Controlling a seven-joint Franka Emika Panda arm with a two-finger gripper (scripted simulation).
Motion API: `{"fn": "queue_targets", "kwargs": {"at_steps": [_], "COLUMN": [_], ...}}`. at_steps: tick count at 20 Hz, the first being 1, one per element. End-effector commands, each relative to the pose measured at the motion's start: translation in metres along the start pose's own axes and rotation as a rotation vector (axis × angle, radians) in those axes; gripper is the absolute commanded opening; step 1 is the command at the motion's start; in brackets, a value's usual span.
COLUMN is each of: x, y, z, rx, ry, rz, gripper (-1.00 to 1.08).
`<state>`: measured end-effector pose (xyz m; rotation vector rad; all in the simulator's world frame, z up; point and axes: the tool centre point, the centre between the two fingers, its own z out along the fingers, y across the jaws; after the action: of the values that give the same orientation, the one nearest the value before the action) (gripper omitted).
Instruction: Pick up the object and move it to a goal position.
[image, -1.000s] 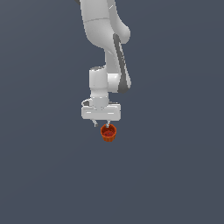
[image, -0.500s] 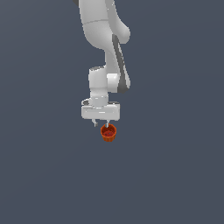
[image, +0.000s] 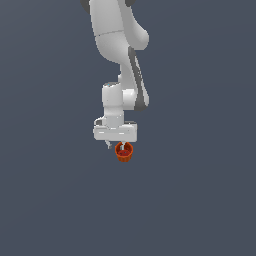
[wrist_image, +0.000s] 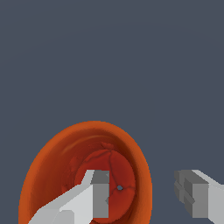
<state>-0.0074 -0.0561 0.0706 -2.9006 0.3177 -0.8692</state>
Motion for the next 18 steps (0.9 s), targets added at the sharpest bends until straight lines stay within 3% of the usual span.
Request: {"fn": "queue_targets", "kwargs": {"at_steps": [1,4,5,18], "x": [0.0003,0.001,0.001,0.0017], "y": [0.0001,-0.0001,-0.0001,-0.0018], "z": [0.0053,0.0069,0.0069,0.0053], "rx": [0.0,0.001,0.001,0.001], "ry": [0.001,0.001,0.001,0.002], "rz": [0.0,0.001,0.001,0.001], "gripper": [0.28,0.28,-1.0,-1.0]}}
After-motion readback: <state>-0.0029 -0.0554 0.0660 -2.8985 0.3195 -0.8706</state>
